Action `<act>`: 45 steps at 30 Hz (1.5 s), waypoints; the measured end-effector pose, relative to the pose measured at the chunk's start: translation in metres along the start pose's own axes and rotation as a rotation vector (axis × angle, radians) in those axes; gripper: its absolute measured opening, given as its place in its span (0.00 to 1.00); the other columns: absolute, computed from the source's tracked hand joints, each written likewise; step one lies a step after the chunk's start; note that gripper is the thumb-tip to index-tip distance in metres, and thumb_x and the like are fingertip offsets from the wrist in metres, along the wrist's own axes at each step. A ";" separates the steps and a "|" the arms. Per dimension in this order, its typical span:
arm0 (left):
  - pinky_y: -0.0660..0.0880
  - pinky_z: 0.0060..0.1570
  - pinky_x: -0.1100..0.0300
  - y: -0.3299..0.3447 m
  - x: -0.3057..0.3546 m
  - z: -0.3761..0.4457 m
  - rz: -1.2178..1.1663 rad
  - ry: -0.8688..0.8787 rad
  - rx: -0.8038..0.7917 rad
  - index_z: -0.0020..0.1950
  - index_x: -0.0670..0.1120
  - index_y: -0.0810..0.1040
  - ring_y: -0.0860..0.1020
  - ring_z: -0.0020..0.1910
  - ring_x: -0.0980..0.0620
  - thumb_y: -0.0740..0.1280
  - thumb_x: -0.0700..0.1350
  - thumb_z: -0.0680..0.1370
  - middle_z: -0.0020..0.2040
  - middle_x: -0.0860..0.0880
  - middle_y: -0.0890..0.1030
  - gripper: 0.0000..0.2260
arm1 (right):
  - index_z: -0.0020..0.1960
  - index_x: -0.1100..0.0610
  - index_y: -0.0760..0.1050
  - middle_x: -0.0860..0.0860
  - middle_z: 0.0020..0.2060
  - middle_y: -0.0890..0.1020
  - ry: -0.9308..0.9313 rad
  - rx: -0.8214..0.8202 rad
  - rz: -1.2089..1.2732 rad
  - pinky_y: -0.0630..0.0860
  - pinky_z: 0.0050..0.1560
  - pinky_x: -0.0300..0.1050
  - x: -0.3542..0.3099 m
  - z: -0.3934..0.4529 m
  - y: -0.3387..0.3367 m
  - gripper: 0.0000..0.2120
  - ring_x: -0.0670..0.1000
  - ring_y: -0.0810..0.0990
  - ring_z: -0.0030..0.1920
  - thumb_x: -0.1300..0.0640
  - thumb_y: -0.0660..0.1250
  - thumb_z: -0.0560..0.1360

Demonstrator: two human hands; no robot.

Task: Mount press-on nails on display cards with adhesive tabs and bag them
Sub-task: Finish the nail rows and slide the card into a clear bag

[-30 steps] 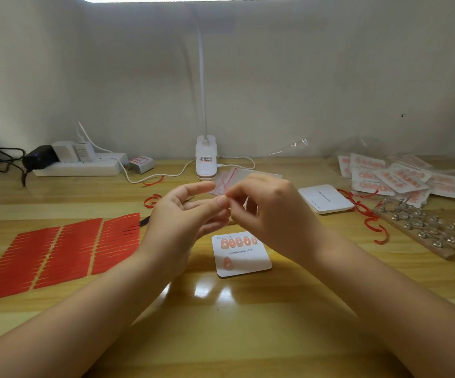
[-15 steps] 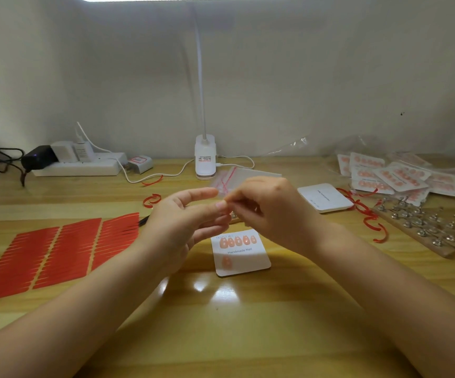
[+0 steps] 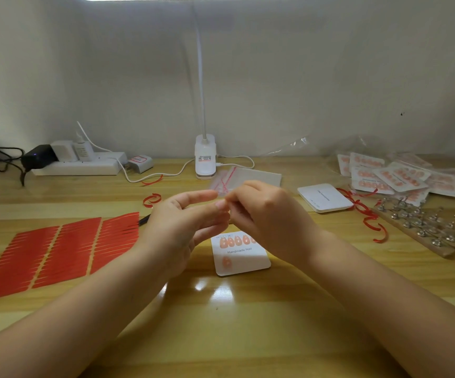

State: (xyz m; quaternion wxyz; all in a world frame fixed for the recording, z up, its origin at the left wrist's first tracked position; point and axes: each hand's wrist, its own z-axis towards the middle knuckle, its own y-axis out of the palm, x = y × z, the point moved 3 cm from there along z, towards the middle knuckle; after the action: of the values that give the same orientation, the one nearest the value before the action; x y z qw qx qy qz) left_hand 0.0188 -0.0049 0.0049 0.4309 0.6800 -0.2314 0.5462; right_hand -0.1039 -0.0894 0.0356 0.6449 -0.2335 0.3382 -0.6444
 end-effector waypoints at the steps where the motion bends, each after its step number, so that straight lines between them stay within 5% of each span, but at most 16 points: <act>1: 0.80 0.36 0.61 0.000 -0.001 0.000 -0.008 -0.007 0.004 0.56 0.40 0.78 0.85 0.39 0.48 0.76 0.41 0.60 0.40 0.41 0.85 0.25 | 0.42 0.69 0.78 0.61 0.35 0.79 0.002 0.009 0.007 0.75 0.35 0.58 0.000 0.000 0.000 0.11 0.62 0.77 0.34 0.63 0.63 0.77; 13: 0.81 0.35 0.61 0.004 -0.008 -0.002 -0.154 -0.160 0.001 0.53 0.38 0.81 0.85 0.41 0.47 0.74 0.37 0.64 0.45 0.41 0.85 0.18 | 0.37 0.67 0.76 0.59 0.29 0.76 -0.040 0.051 -0.082 0.72 0.25 0.47 -0.007 -0.001 0.001 0.06 0.59 0.74 0.26 0.68 0.69 0.72; 19: 0.81 0.34 0.61 0.004 -0.008 -0.002 -0.153 -0.182 -0.010 0.51 0.38 0.81 0.85 0.40 0.48 0.74 0.37 0.63 0.43 0.40 0.85 0.17 | 0.42 0.69 0.78 0.60 0.34 0.79 0.001 0.019 0.026 0.75 0.33 0.56 0.002 -0.001 0.002 0.07 0.60 0.76 0.32 0.66 0.66 0.76; 25: 0.80 0.37 0.61 -0.001 0.002 0.002 0.054 -0.012 0.005 0.53 0.40 0.80 0.85 0.39 0.48 0.76 0.41 0.60 0.40 0.43 0.85 0.22 | 0.44 0.66 0.79 0.57 0.37 0.80 0.027 -0.016 0.099 0.74 0.36 0.52 0.004 0.001 0.001 0.05 0.55 0.76 0.35 0.66 0.66 0.76; 29: 0.80 0.39 0.63 -0.002 0.009 0.000 0.308 0.250 0.059 0.49 0.47 0.81 0.85 0.39 0.49 0.76 0.36 0.69 0.40 0.46 0.86 0.12 | 0.43 0.66 0.79 0.55 0.35 0.79 0.066 0.041 0.126 0.72 0.36 0.46 0.003 0.003 0.000 0.03 0.49 0.73 0.34 0.67 0.67 0.75; 34: 0.78 0.38 0.68 0.002 0.016 -0.008 0.452 0.481 0.067 0.50 0.49 0.81 0.84 0.40 0.53 0.75 0.35 0.71 0.42 0.50 0.86 0.13 | 0.42 0.63 0.79 0.46 0.32 0.74 0.141 0.090 0.185 0.66 0.35 0.30 0.002 0.004 -0.001 0.03 0.42 0.69 0.31 0.68 0.69 0.74; 37: 0.78 0.41 0.68 0.003 0.019 -0.012 0.472 0.566 0.057 0.53 0.48 0.81 0.84 0.43 0.54 0.75 0.35 0.71 0.44 0.51 0.85 0.14 | 0.42 0.63 0.80 0.46 0.31 0.76 0.164 0.095 0.240 0.69 0.34 0.30 0.003 0.004 -0.002 0.03 0.39 0.72 0.30 0.67 0.69 0.74; 45: 0.79 0.48 0.63 0.000 0.019 -0.008 0.372 0.481 0.019 0.55 0.49 0.81 0.84 0.48 0.52 0.77 0.45 0.65 0.46 0.50 0.86 0.20 | 0.43 0.64 0.79 0.53 0.33 0.80 0.092 0.118 0.160 0.70 0.36 0.38 0.000 0.003 -0.002 0.02 0.47 0.73 0.34 0.68 0.69 0.74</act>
State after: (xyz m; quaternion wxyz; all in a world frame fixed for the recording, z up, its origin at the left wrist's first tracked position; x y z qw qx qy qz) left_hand 0.0198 0.0042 0.0228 0.3593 0.4812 -0.2382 0.7633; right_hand -0.1036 -0.0895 0.0393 0.6908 -0.1374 0.3464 -0.6196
